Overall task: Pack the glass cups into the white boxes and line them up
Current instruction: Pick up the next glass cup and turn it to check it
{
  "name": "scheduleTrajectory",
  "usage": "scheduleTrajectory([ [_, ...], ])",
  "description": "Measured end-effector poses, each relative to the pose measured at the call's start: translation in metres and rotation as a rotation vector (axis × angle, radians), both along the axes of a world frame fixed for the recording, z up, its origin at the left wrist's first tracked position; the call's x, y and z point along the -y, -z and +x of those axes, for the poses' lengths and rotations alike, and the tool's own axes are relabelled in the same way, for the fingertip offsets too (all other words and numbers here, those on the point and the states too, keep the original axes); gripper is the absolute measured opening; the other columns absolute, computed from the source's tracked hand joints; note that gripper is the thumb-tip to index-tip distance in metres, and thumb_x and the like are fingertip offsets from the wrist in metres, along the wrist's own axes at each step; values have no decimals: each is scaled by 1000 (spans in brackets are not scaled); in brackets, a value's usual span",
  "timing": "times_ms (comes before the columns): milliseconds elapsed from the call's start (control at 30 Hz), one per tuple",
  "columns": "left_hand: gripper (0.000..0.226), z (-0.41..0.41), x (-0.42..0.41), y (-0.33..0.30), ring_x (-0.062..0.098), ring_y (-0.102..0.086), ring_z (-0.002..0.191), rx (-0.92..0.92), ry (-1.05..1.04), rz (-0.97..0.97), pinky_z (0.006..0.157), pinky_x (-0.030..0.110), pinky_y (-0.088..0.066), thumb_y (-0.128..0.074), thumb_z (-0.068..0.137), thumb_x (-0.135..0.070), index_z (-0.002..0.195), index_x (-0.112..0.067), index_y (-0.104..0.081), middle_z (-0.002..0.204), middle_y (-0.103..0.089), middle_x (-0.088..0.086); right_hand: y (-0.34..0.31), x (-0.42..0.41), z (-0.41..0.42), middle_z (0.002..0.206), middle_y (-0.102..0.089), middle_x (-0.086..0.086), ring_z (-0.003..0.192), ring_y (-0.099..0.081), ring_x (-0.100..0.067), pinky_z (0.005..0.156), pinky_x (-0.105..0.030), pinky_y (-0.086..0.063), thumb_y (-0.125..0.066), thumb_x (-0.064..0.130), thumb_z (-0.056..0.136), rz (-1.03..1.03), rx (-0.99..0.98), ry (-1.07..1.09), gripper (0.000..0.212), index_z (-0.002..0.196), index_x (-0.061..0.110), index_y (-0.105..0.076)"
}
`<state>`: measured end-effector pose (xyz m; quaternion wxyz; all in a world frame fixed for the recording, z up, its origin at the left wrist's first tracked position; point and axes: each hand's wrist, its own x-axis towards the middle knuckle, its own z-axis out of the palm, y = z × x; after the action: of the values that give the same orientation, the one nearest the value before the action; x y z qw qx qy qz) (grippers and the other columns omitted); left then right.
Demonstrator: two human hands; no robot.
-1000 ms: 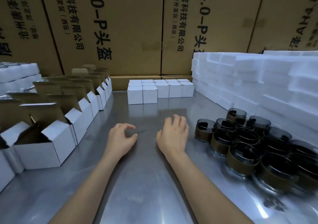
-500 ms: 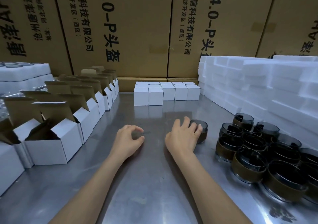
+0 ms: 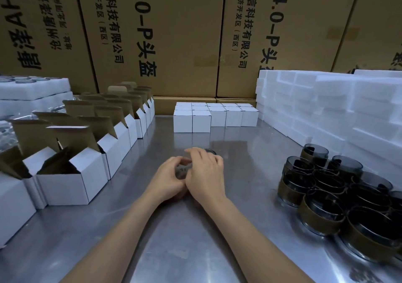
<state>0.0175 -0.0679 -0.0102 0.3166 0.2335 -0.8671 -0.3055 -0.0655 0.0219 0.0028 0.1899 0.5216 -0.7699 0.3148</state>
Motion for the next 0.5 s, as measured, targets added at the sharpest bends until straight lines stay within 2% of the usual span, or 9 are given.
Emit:
scheduleTrajectory([
  [100, 45, 0, -1, 0, 13, -57, 104, 0, 7, 2, 90, 25, -43, -72, 70, -27, 112, -17, -63, 110, -61, -1, 1, 0, -7, 132, -50, 9, 127, -35, -15, 105, -32, -19, -54, 17, 78, -196, 202, 53, 49, 126, 24, -52],
  [167, 47, 0, 0, 1, 11, -57, 104, 11, 1, 10, 92, 25, -44, -79, 74, -28, 117, -18, -62, 111, -60, -3, 4, -1, -18, 140, -40, 5, 132, -28, -18, 109, -36, -23, -59, 25, 78, -172, 448, 93, 58, 134, 23, -43],
  [233, 51, 0, -1, 1, 9, -56, 104, 25, -3, 18, 92, 20, -43, -80, 75, -30, 121, -20, -60, 113, -59, -6, 5, -2, -32, 143, -38, -1, 132, -33, -22, 110, -37, -29, -63, 26, 77, -72, 750, 28, 72, 141, 21, -32],
  [300, 54, 0, -1, 1, 6, -56, 102, 27, -2, 26, 85, 9, -40, -81, 74, -29, 123, -21, -59, 112, -59, -9, 7, -3, -40, 134, -49, -2, 124, -47, -23, 107, -41, -38, -66, 20, 73, 0, 923, -76, 76, 140, 24, -32],
  [400, 55, 0, -1, 1, 5, -58, 99, 18, -4, 43, 74, -5, -34, -81, 73, -25, 123, -21, -59, 108, -61, -11, 9, -3, -43, 120, -59, 5, 116, -54, -19, 103, -41, -42, -71, 11, 68, 36, 881, -143, 71, 132, 25, -44],
  [500, 57, 0, 0, 0, 6, -58, 97, 19, -19, 44, 80, 1, -39, -81, 73, -24, 125, -19, -58, 113, -61, -7, 11, -6, -46, 118, -59, 7, 113, -56, -14, 99, -30, -43, -77, 9, 69, 35, 846, -219, 67, 127, 24, -48],
])
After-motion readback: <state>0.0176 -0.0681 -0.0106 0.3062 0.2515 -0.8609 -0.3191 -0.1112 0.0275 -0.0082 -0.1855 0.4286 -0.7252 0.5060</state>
